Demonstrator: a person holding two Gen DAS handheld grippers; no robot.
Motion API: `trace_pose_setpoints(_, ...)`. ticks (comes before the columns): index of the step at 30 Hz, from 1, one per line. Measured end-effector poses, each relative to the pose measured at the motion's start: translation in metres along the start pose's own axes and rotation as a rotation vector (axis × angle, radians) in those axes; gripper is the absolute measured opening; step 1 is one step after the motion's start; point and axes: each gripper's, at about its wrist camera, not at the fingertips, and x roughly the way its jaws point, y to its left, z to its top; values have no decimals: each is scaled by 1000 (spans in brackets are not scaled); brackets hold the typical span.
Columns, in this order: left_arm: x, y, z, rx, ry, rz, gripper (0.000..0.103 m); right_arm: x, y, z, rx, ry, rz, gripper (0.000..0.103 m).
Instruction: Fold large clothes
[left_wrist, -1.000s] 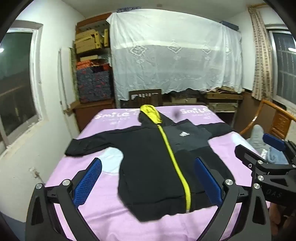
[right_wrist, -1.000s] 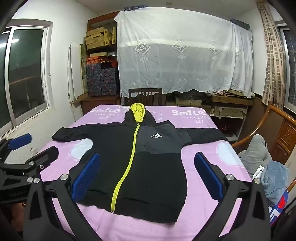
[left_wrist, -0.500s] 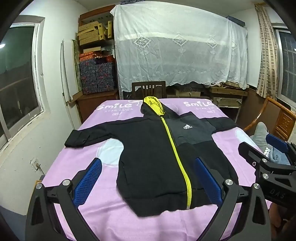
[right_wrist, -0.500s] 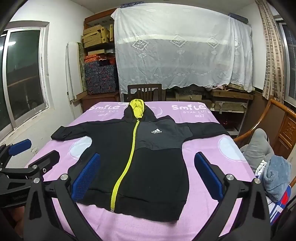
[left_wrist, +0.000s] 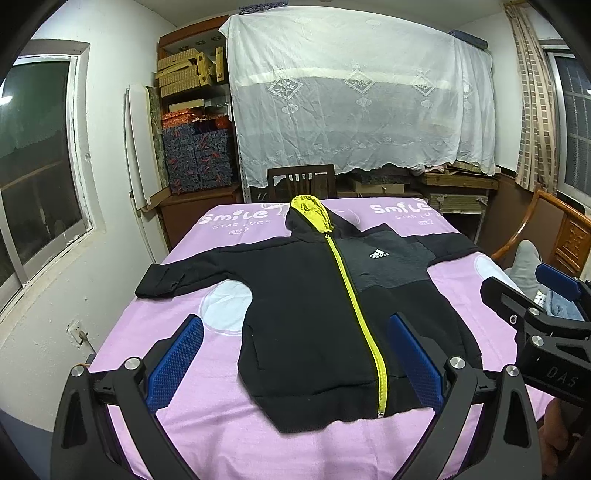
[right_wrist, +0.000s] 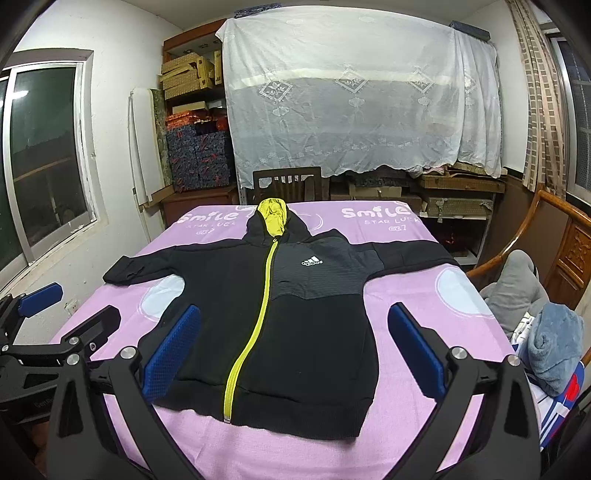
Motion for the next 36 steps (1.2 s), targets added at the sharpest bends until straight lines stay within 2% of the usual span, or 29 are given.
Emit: trace_pose_setpoints(36,1,2,-4,2,1,3,100,-7,3,2,-8,-11,-3,99)
